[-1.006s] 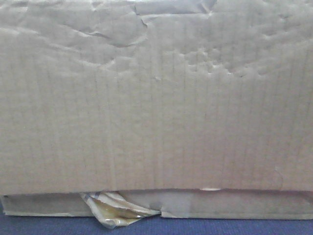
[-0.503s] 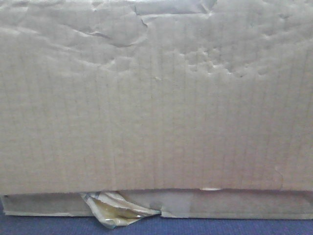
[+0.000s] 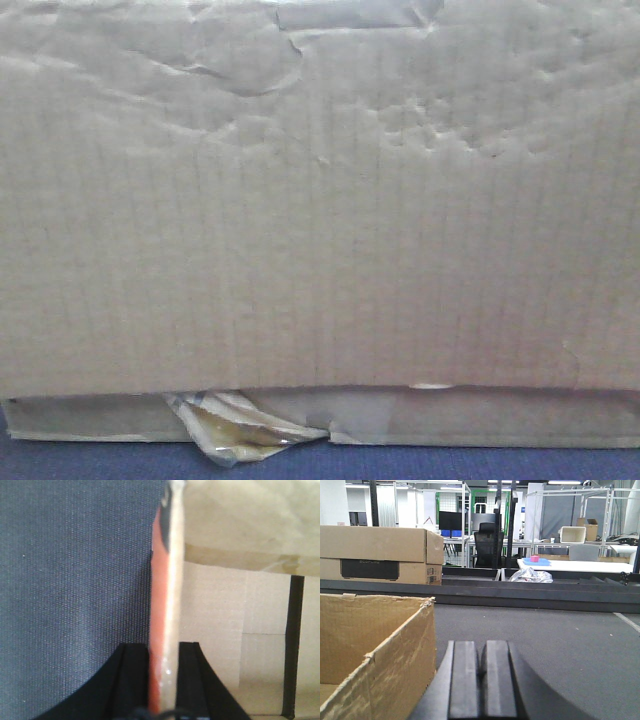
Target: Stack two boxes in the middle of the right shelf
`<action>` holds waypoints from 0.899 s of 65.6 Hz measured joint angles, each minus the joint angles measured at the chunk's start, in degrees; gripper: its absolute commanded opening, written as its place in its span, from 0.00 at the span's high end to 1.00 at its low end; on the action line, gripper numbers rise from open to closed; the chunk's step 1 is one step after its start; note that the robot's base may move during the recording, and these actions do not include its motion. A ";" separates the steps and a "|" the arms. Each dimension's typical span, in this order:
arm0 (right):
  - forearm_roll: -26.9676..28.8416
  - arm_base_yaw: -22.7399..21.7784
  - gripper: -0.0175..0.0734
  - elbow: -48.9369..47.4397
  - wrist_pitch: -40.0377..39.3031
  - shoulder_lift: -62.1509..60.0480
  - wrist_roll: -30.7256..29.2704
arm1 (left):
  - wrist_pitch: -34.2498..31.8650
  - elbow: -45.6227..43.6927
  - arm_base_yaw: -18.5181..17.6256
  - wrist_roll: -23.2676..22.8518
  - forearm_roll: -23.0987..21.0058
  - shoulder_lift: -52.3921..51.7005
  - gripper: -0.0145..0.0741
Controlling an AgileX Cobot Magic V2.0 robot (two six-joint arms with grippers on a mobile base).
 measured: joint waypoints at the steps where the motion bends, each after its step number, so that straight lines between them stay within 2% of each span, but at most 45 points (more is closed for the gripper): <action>1: 0.00 0.00 0.99 0.00 0.00 0.00 0.00 | 0.00 0.00 0.00 0.00 -0.11 0.00 0.96; 9: 0.00 0.00 0.99 0.00 0.00 0.00 0.00 | 0.13 -0.38 0.00 -0.39 -0.66 0.00 0.96; 23: 0.00 0.00 0.99 0.00 0.00 0.00 0.00 | 0.46 -5.29 0.00 -6.81 -0.48 -2.42 0.96; 34: 0.00 0.00 0.99 0.00 0.00 0.00 0.00 | 0.46 -14.28 0.00 -12.80 1.67 -6.37 0.96; 44: 0.00 0.00 0.99 0.00 0.00 0.00 0.00 | 0.79 -25.90 0.00 -15.60 1.30 -8.74 0.96; 52: 0.00 0.00 0.99 0.00 0.00 0.00 0.00 | 4.42 -36.73 -2.66 -17.52 1.38 -9.36 0.96; 59: 0.00 0.00 0.99 0.00 0.00 0.00 0.00 | 6.89 -42.98 -8.28 -21.18 3.31 -9.59 0.96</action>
